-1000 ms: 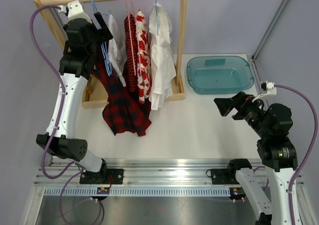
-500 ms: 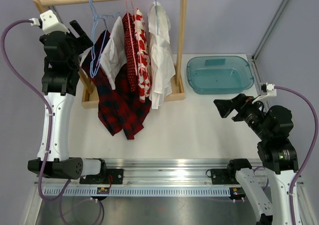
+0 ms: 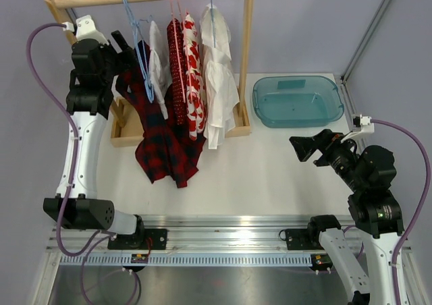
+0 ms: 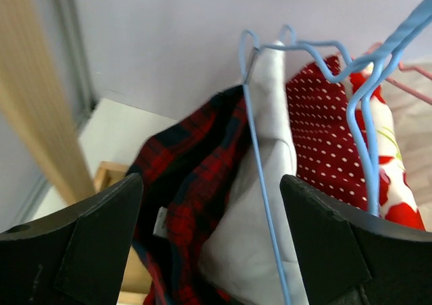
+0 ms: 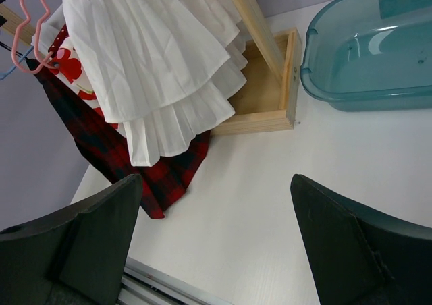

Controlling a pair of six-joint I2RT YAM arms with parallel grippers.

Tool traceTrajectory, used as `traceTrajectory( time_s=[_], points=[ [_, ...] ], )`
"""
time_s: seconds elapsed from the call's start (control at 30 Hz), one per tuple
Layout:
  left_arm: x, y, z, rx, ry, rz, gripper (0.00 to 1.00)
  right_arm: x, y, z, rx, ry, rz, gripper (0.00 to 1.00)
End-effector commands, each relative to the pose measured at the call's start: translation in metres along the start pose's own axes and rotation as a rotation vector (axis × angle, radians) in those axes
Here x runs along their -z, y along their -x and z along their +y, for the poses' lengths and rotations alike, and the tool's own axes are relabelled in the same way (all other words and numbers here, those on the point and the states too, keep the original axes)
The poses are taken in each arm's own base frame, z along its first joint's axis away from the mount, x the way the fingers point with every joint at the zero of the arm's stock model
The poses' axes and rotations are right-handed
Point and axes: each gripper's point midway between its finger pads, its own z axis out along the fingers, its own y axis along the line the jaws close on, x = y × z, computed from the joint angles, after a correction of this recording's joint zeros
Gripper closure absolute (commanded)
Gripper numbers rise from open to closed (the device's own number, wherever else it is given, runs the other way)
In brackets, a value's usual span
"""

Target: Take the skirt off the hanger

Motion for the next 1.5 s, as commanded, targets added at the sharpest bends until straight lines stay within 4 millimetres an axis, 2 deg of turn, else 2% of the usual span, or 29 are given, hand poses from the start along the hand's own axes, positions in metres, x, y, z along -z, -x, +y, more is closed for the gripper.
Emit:
traceTrajectory(
  time_s=[0.0, 0.03, 0.1, 0.13, 0.17, 0.2, 0.23, 0.27, 0.3, 0.33, 0.37, 0.43, 0.47, 0.53, 0.57, 0.6, 0.67, 0.8, 0.93, 1.0, 1.1, 1.17, 1.2, 1.23, 1.27, 1.3, 1.4, 1.43, 1.47],
  points=[
    [-0.011, -0.001, -0.041, 0.018, -0.218, 0.028, 0.13, 0.002, 0.006, 0.002, 0.034, 0.008, -0.034, 0.0],
    [-0.013, -0.001, -0.049, 0.026, -0.259, 0.036, 0.12, 0.002, 0.006, 0.002, 0.034, 0.008, -0.034, 0.01],
    [-0.023, -0.016, -0.07, 0.034, -0.371, 0.099, 0.11, 0.002, 0.005, 0.002, 0.036, 0.007, -0.035, 0.01],
    [-0.024, -0.007, -0.079, 0.06, -0.403, 0.095, 0.11, 0.003, 0.006, 0.002, 0.036, 0.007, -0.038, 0.01],
    [-0.026, -0.008, -0.088, 0.073, -0.449, 0.119, 0.11, 0.003, 0.006, 0.002, 0.037, 0.007, -0.039, 0.0],
    [-0.045, -0.032, -0.09, 0.088, -0.447, 0.198, 0.12, 0.002, 0.006, 0.001, 0.038, 0.006, -0.037, 0.0],
    [-0.048, -0.031, -0.096, 0.09, -0.457, 0.208, 0.16, 0.003, 0.007, 0.003, 0.039, 0.009, -0.04, 0.0],
    [-0.052, -0.016, -0.099, 0.083, -0.446, 0.179, 0.18, 0.003, 0.007, 0.002, 0.04, 0.005, -0.039, 0.0],
    [-0.061, -0.027, -0.099, 0.078, -0.415, 0.211, 0.19, 0.003, 0.007, 0.002, 0.043, 0.004, -0.037, 0.01],
    [-0.064, -0.026, -0.097, 0.072, -0.385, 0.201, 0.21, 0.003, 0.006, 0.002, 0.045, 0.004, -0.036, 0.01],
    [-0.071, -0.024, -0.083, 0.072, -0.296, 0.177, 0.21, 0.003, 0.007, 0.001, 0.052, -0.003, -0.036, 0.01],
    [-0.07, -0.017, -0.069, 0.095, -0.206, 0.142, 0.22, 0.004, 0.006, 0.001, 0.057, -0.006, -0.034, 0.01],
    [-0.076, -0.026, -0.049, 0.092, -0.106, 0.135, 0.24, 0.004, 0.007, 0.0, 0.06, -0.014, -0.035, 0.01],
    [-0.069, -0.017, -0.039, 0.099, -0.053, 0.091, 0.26, 0.004, 0.007, 0.0, 0.065, -0.013, -0.034, 0.01],
    [-0.068, -0.018, -0.033, 0.098, -0.026, 0.08, 0.28, 0.004, 0.007, 0.0, 0.064, -0.014, -0.036, 0.0],
    [-0.069, -0.026, -0.03, 0.095, -0.018, 0.088, 0.28, 0.004, 0.006, 0.0, 0.062, -0.012, -0.033, 0.01],
    [-0.068, -0.028, -0.029, 0.087, -0.02, 0.088, 0.31, 0.003, 0.006, 0.0, 0.061, -0.01, -0.034, 0.01],
    [-0.072, -0.042, -0.027, 0.074, -0.017, 0.127, 0.46, 0.002, 0.006, 0.0, 0.058, -0.01, -0.034, 0.0],
    [-0.072, -0.053, -0.022, 0.077, 0.0, 0.147, 0.48, 0.001, 0.006, -0.001, 0.058, -0.013, -0.032, 0.0],
    [-0.07, -0.05, -0.023, 0.076, -0.009, 0.126, 0.48, 0.001, 0.006, 0.0, 0.058, -0.011, -0.029, 0.0],
    [-0.075, -0.059, -0.023, 0.064, -0.017, 0.142, 0.56, 0.0, 0.006, 0.0, 0.055, -0.01, -0.031, 0.01],
    [-0.077, -0.062, -0.024, 0.058, -0.022, 0.16, 0.64, 0.0, 0.007, 0.0, 0.057, -0.008, -0.03, 0.01],
    [-0.083, -0.07, -0.023, 0.05, -0.016, 0.18, 0.7, -0.001, 0.007, 0.0, 0.057, -0.008, -0.031, 0.01],
    [-0.084, -0.071, -0.022, 0.047, -0.009, 0.185, 0.9, -0.001, 0.007, 0.0, 0.056, -0.008, -0.031, 0.01],
    [-0.083, -0.07, -0.02, 0.044, 0.006, 0.191, 0.97, -0.001, 0.007, 0.0, 0.055, -0.007, -0.029, 0.01],
    [-0.083, -0.069, -0.016, 0.043, 0.024, 0.192, 1.0, -0.002, 0.007, 0.001, 0.055, -0.006, -0.029, 0.01],
    [-0.073, -0.058, -0.002, 0.02, 0.091, 0.147, 1.0, -0.002, 0.006, 0.001, 0.054, -0.002, -0.022, 0.0],
    [-0.064, -0.044, 0.004, 0.02, 0.115, 0.107, 1.0, -0.003, 0.006, 0.002, 0.052, 0.002, -0.021, 0.01],
    [-0.061, -0.041, 0.008, 0.014, 0.125, 0.093, 1.0, -0.003, 0.006, 0.003, 0.052, 0.004, -0.02, 0.0]
  ],
)
